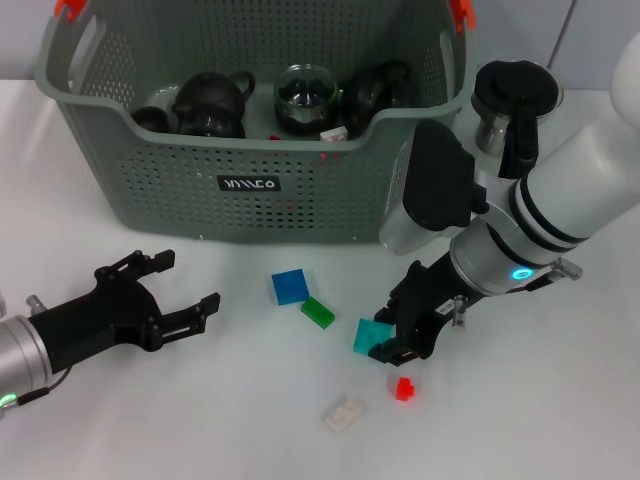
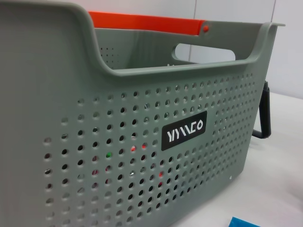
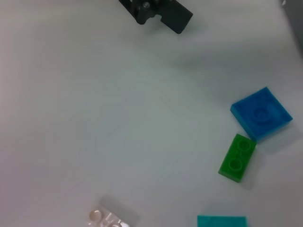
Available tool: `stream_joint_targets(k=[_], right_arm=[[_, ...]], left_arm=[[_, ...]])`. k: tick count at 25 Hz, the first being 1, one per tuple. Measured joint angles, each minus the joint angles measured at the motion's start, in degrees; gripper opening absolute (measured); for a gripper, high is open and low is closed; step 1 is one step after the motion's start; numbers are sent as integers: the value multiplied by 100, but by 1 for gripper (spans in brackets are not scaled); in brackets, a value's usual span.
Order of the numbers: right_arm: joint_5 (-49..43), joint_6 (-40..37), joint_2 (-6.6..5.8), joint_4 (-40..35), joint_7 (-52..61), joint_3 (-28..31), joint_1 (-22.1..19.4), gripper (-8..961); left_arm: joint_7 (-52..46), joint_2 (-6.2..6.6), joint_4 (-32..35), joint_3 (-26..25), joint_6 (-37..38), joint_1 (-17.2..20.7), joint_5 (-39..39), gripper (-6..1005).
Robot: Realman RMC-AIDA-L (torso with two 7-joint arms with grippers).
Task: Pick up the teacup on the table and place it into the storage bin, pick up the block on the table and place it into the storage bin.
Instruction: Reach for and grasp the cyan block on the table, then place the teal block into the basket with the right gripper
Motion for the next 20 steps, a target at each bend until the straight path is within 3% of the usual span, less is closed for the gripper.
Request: stream_joint_targets(k=[3,8,12,20], right_arm=[[-1,-5,0,0,-4,1,1,580],[22,-42,0,-4,-5,37,-27,426],[95,-374,-11,-304,-38,162,-144,426],[99,-2764,-68,-2838,534,1883,-621,426]], left_arm=[[0,-4,0,0,0,5,0,890],[0,-10,0,0,0,8,0,890],[0,-17,0,0,-1,15,0,890],[0,-12,-1,-36,-8,15,0,890]])
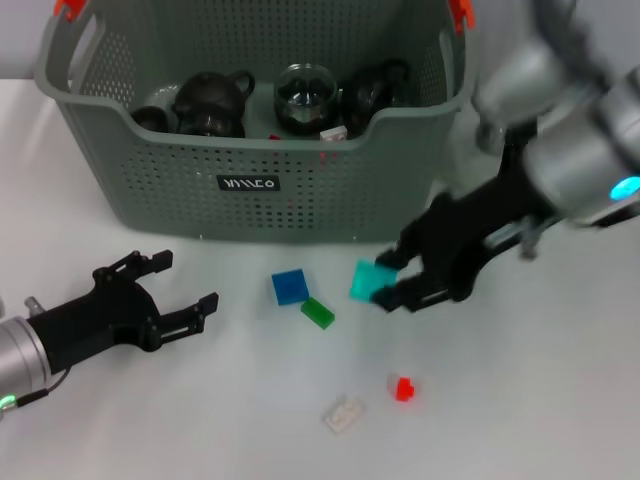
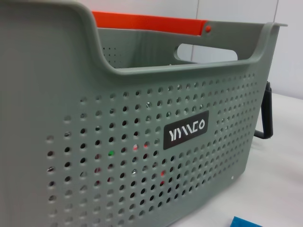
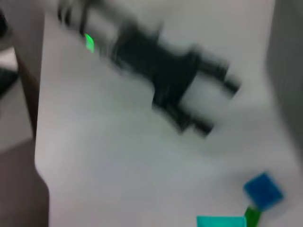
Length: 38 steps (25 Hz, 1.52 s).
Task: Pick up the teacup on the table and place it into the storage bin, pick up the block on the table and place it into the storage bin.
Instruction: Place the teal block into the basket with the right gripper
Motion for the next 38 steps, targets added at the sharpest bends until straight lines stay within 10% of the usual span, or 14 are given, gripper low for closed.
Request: stream_joint_targets(k=[5,10,24,38], right_arm=[[454,-928,-11,-1337,577,1200,212,425],[378,-63,9,-1523,1051,1610,600,425],[-1775,4208,-62,3096,1496,1199,2440,426],[-2098,4317,12,3582,1693,874,2716,445]], left_arm=[[0,9,0,-19,-15,-1,0,890],[0,12,0,-19,-26,-17,0,890],[-7,-4,-11,-15,-45,-50,-20,890],[-9,-14,-8,-15,-43,-79,-1,890]])
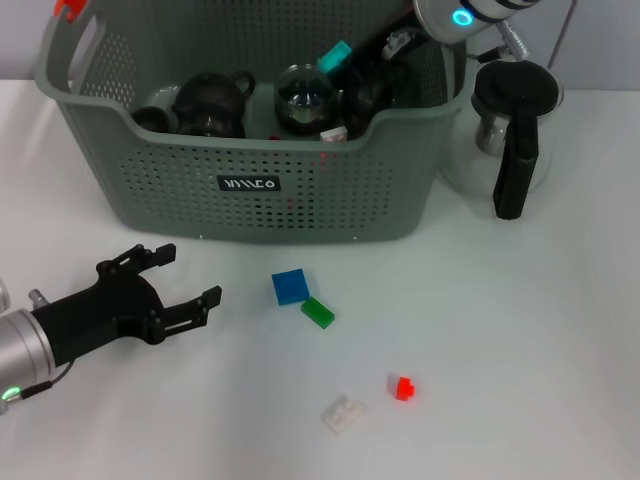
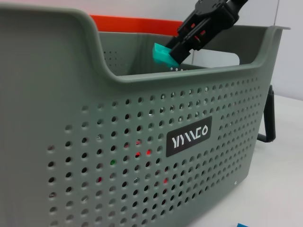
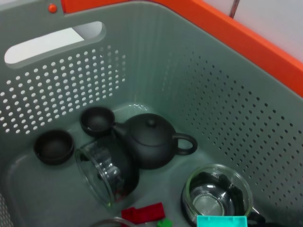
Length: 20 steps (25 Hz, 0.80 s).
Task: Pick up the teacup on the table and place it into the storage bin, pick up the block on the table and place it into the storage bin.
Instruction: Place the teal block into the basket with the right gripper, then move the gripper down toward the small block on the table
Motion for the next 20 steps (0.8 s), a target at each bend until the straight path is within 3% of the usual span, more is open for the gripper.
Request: stream_joint_targets(k=[4,7,11,12,15,20], right_arm=[[-15,-187,-25,-267,16,10,-63,525],[14,-889,-37,-1074,59,68,-249,584],[450,-2410,27,-2979,98,96,-834,654],[864,-2934,19,-3631,89,58,-1096,664],[1686,-3913,-27,-4646,63,16,-1601,693],[1975,-5031,-84,-4980,-180,-12,-2112,683]], left_arm=[[0,0,0,-2,13,9,1,891],[0,0,-4,-2,34,27,1,891],[-7,0,-10,-2,40,31,-1,891],[-8,0,-11,-2,31,31,-2,891],[-22,0,-16,-14,-38,37,-16,891],[-132,18,-47,-19,-136,14,-22,891]])
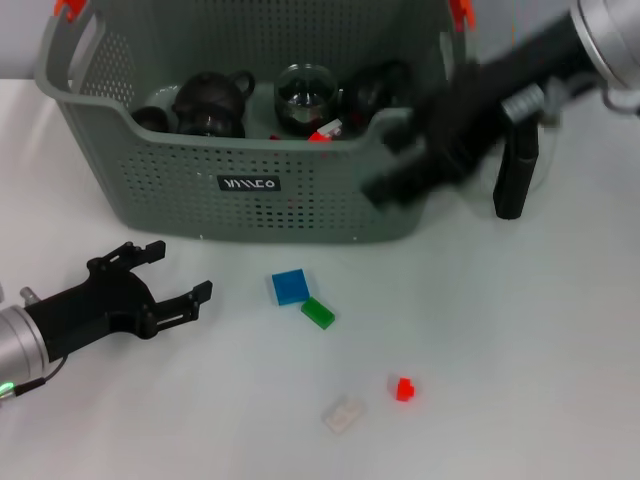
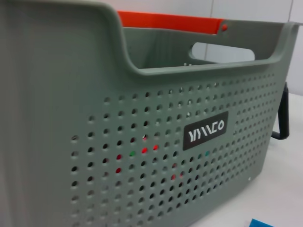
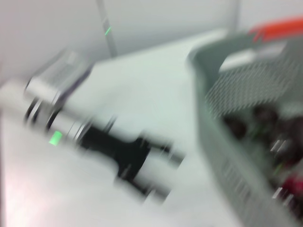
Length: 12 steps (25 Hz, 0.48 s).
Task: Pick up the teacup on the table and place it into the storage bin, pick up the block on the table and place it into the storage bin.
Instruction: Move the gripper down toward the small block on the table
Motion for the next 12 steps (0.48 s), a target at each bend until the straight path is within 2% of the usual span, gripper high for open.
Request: stream_joint_targets(k=[3,6,12], right_arm=[[-9,-241,69,194,-506,-83,-212,681],[16,-146,112,516,-994,-383,-362,682],[-52,743,111,1426,-1675,-1403,-389,683]], left_arm=[[-7,11,6,-1,-30,-40,-1,891],[-8,1,1,-1,-40,-58,-2,891],[-9,-10,6,-1,-49,-57,12,891]])
